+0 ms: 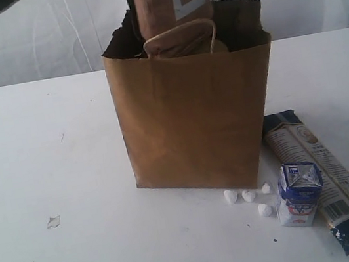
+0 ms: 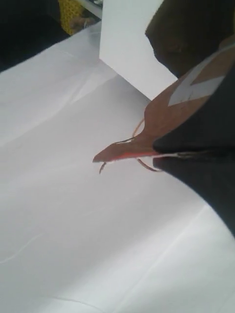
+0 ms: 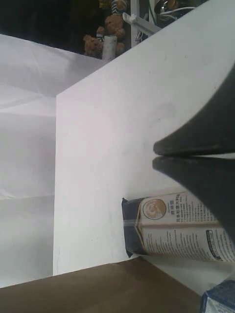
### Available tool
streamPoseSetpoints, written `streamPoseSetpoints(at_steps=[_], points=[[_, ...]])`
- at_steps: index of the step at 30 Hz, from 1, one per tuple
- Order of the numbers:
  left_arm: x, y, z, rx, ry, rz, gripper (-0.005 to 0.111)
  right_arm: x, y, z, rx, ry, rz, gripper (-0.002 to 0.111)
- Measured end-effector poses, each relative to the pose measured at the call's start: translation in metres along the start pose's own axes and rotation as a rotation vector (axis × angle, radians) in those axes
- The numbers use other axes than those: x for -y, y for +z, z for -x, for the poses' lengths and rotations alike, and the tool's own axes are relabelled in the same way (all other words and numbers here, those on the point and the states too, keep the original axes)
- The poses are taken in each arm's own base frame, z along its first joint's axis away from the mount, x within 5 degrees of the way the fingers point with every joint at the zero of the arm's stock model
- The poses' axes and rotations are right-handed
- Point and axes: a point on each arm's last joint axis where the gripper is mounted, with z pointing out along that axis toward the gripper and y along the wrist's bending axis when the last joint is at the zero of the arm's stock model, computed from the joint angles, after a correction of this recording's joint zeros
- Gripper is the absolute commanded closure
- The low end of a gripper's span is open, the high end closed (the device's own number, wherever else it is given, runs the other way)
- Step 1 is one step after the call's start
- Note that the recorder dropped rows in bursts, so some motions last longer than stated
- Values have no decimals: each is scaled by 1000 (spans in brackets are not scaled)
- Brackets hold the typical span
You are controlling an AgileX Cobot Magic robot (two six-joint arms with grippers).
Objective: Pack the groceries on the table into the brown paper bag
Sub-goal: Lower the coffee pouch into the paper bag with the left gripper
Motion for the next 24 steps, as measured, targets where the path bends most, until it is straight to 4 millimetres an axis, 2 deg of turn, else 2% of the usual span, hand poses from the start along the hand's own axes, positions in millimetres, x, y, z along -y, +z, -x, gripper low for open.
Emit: streamPoseSetpoints(at_steps=[9, 15, 19, 24], points=[[-6, -5, -3, -80, 5, 37, 107, 0, 0, 0, 0, 0, 0, 108], [-6, -6, 2, -38, 12, 27, 107, 0, 0, 0, 1, 0, -1, 108], [-6, -9, 10, 23, 77, 17, 107, 0, 0, 0, 1, 0, -1, 108], [-11, -15, 11, -11, 134, 38, 107, 0, 0, 0, 1, 0, -1, 108]])
